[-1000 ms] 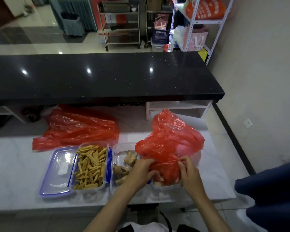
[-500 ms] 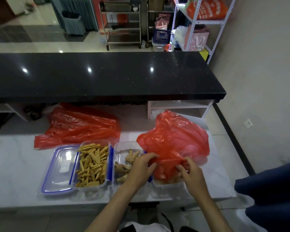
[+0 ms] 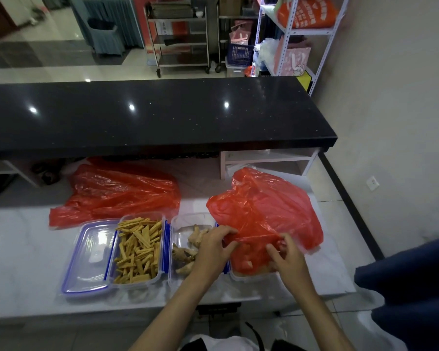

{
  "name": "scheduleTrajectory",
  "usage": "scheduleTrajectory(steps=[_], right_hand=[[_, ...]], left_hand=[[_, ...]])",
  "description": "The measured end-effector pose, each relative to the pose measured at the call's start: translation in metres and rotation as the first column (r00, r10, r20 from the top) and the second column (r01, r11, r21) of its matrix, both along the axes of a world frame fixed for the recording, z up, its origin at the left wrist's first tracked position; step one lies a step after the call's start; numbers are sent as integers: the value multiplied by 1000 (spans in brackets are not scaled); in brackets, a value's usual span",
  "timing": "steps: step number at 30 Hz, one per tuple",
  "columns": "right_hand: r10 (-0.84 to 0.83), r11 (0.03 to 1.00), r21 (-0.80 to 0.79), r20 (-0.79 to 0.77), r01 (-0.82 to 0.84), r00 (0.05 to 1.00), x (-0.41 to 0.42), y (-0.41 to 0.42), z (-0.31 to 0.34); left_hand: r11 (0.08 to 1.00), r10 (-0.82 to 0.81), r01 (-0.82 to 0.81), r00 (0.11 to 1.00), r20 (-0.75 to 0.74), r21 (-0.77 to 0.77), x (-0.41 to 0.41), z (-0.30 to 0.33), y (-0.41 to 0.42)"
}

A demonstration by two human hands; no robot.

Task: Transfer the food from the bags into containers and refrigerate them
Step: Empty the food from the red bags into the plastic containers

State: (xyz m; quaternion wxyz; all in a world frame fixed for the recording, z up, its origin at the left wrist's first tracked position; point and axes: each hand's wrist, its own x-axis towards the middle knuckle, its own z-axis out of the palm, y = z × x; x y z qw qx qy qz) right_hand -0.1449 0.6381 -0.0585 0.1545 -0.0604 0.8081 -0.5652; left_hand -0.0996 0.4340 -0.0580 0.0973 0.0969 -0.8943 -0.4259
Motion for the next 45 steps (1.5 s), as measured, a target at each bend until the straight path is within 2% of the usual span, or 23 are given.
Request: scheduleTrajectory(steps=[2, 5, 8, 11, 19, 22, 25, 30, 33, 45], right_hand=[[92, 996, -24, 39, -92, 995, 2, 0, 1], [230, 971, 49, 35, -232, 972, 2, -4, 0], [273, 954, 125, 3, -271, 962, 2, -7, 0], [237, 962, 151, -52, -227, 970, 0, -9, -5], [58, 998, 19, -53, -57, 997, -4, -11, -6], [6, 1000, -30, -39, -7, 999, -6, -9, -8], [-59, 997, -59, 1, 59, 998, -9, -8, -7], [-110, 993, -49, 33, 112, 993, -10, -8, -5], [-110, 993, -37, 37, 111, 993, -12, -8, -3], [-20, 1000, -4, 10, 20, 1000, -10, -8, -2]], left_hand=[[1000, 4, -4, 1000, 3, 17, 0, -1, 0], [999, 18, -18, 1000, -5, 41, 0, 1, 0], [998, 22, -22, 1000, 0, 63, -1, -1, 0], [995, 23, -26, 999, 29, 93, 0, -2, -1], [991, 19, -20, 1000, 9, 133, 0, 4, -4], [988, -113, 108, 993, 42, 108, 3, 4, -8], [951, -308, 297, 939, 152, 88, 4, 1, -15], [920, -387, 390, 903, 185, 19, 2, 0, -13], [930, -353, 366, 916, 191, -39, -2, -5, -14], [986, -167, 167, 986, 24, -10, -8, -6, -9]])
